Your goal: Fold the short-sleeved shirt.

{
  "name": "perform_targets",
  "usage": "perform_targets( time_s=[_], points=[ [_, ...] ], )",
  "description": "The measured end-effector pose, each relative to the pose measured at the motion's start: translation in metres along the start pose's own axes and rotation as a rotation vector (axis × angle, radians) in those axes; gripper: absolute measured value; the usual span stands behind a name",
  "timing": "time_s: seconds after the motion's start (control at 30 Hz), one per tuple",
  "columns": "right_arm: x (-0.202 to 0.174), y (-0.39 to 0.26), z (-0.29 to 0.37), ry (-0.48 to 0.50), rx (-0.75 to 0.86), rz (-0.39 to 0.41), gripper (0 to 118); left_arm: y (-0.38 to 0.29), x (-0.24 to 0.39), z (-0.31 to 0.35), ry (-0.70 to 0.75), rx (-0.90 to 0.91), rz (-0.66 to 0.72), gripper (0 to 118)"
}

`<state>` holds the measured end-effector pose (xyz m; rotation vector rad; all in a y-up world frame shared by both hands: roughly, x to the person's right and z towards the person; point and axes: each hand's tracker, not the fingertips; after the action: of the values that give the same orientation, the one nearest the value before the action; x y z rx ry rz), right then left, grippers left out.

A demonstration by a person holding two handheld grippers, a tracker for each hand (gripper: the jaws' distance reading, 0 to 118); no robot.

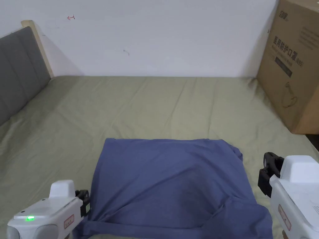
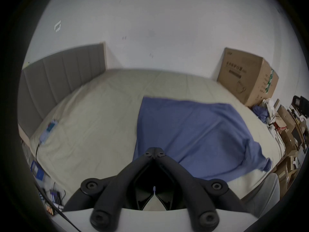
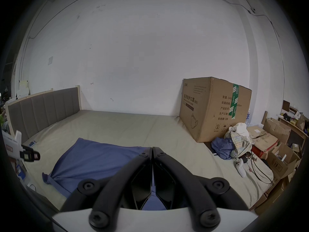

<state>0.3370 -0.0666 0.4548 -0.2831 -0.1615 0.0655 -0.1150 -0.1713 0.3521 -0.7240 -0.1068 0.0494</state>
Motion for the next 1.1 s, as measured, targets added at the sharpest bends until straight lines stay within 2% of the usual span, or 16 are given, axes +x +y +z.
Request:
perform_targets(
  time_s=[0.1,0.13,0.17,0.3,0.33,0.43,0.47,0.57,0.6,0.7,0.73,0.77,0.83,0.87,0.9,1.1],
  points=[
    [0.0,-0.003,-0.003,0.007,-0.016,0.002,0,-0.021,-0.016,-0.013,0.015,-0.087,0.032,0],
    [0.0,-0.005,-0.005,0.01,-0.022,0.003,0,-0.027,-0.02,-0.016,0.015,-0.092,0.04,2],
    [0.0,-0.006,-0.006,0.012,-0.026,0.002,0,-0.031,-0.023,-0.02,0.033,-0.128,0.051,10],
    [0.0,-0.01,-0.01,0.019,-0.042,-0.001,0,-0.042,-0.032,-0.035,0.053,-0.195,0.113,92],
    [0.001,-0.012,-0.011,0.022,-0.044,-0.001,0,-0.044,-0.031,-0.038,0.072,-0.205,0.119,99],
    [0.003,-0.015,-0.011,0.02,-0.055,-0.006,0,-0.049,-0.033,-0.048,0.081,-0.224,0.106,96],
    [0.005,-0.016,-0.011,0.017,-0.059,-0.004,0,-0.051,-0.032,-0.053,0.086,-0.237,0.095,88],
    [0.011,-0.02,-0.01,0.002,-0.081,-0.008,0,-0.057,-0.031,-0.065,0.019,-0.267,0.036,23],
    [0.014,-0.023,-0.01,-0.005,-0.09,-0.012,0,-0.058,-0.03,-0.067,-0.009,-0.279,0.033,7],
    [0.025,-0.036,-0.012,-0.036,-0.144,-0.02,1,-0.059,-0.025,-0.062,0.024,-0.246,0.013,1],
    [0.03,-0.045,-0.015,-0.045,-0.179,-0.029,4,-0.058,-0.022,-0.056,0.02,-0.226,0.018,1],
    [0.034,-0.053,-0.018,-0.048,-0.212,-0.039,11,-0.057,-0.022,-0.053,0.02,-0.211,0.021,1],
    [0.043,-0.077,-0.027,-0.065,-0.32,-0.037,63,-0.054,-0.022,-0.048,0.017,-0.191,0.02,1],
    [0.047,-0.09,-0.032,-0.055,-0.377,-0.04,83,-0.051,-0.021,-0.044,0.015,-0.186,0.019,1],
    [0.05,-0.105,-0.038,-0.048,-0.442,-0.049,91,-0.049,-0.02,-0.041,0.013,-0.18,0.018,1],
    [0.057,-0.171,-0.048,-0.001,-0.642,-0.13,89,-0.041,-0.019,-0.036,0.007,-0.154,0.014,1]
  ],
)
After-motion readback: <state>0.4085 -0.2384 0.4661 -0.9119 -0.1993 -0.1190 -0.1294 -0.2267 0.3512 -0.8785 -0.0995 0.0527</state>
